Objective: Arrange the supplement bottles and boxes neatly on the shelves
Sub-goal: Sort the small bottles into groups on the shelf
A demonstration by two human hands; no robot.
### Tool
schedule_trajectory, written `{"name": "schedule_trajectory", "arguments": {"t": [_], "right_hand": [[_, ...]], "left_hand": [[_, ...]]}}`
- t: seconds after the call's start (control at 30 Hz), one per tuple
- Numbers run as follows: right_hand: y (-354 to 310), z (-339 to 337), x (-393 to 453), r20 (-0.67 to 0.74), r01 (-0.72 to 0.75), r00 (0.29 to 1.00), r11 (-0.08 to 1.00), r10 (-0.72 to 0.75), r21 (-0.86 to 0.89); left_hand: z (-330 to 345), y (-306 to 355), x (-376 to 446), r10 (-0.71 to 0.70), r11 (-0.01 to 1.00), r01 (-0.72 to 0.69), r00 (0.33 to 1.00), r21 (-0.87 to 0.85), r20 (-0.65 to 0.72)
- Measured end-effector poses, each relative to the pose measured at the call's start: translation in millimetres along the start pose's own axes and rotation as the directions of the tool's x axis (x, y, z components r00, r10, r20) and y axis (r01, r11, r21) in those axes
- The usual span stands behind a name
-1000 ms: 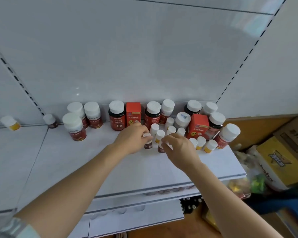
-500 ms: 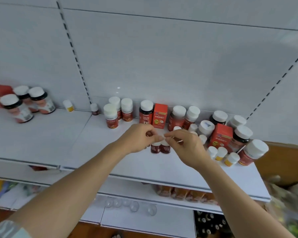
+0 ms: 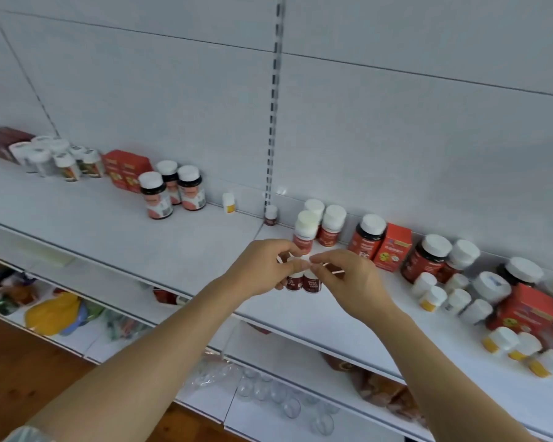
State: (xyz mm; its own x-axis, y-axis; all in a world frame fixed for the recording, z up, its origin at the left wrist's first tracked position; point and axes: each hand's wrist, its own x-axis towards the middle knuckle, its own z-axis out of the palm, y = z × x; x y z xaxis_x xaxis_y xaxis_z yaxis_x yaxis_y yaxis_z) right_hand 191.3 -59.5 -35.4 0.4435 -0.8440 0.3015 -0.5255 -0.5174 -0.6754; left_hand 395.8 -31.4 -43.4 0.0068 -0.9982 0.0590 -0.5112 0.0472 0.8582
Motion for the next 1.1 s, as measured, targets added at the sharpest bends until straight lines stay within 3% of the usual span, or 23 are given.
{"name": "schedule_trajectory", "arguments": {"t": [0.23,0.43,0.63,0.87,1.1], "right_hand": [[-63,75,35,0.011,-0.061,0.998,0.998,0.061,-0.035],[-84,108,49,0.010,-0.076,0.997,0.989,0.078,-0.124],[-69,105,80,0.040,-0.116,0.990,0.953,0.132,-0.279],[-38,91,139,0.005,0.028,0.999,0.791,-0.032,-0.611],[-19,89,178,0.118,0.043,0.989,0.608,0.085,-0.792]], "left_hand": [[-92,-54,-1,-0.056,0.998,0.057,0.995,-0.001,0.086],[-120,-77,10,-0.027,0.998,0.018,0.990,0.065,0.137],[-120,-82,52,0.093,0.947,-0.117,0.991,0.298,0.093],[-104,-86,100,0.150,0.902,-0.151,0.988,0.405,0.035],[-77,-97,130,0.184,0.880,-0.177,0.983,0.440,0.029]]}}
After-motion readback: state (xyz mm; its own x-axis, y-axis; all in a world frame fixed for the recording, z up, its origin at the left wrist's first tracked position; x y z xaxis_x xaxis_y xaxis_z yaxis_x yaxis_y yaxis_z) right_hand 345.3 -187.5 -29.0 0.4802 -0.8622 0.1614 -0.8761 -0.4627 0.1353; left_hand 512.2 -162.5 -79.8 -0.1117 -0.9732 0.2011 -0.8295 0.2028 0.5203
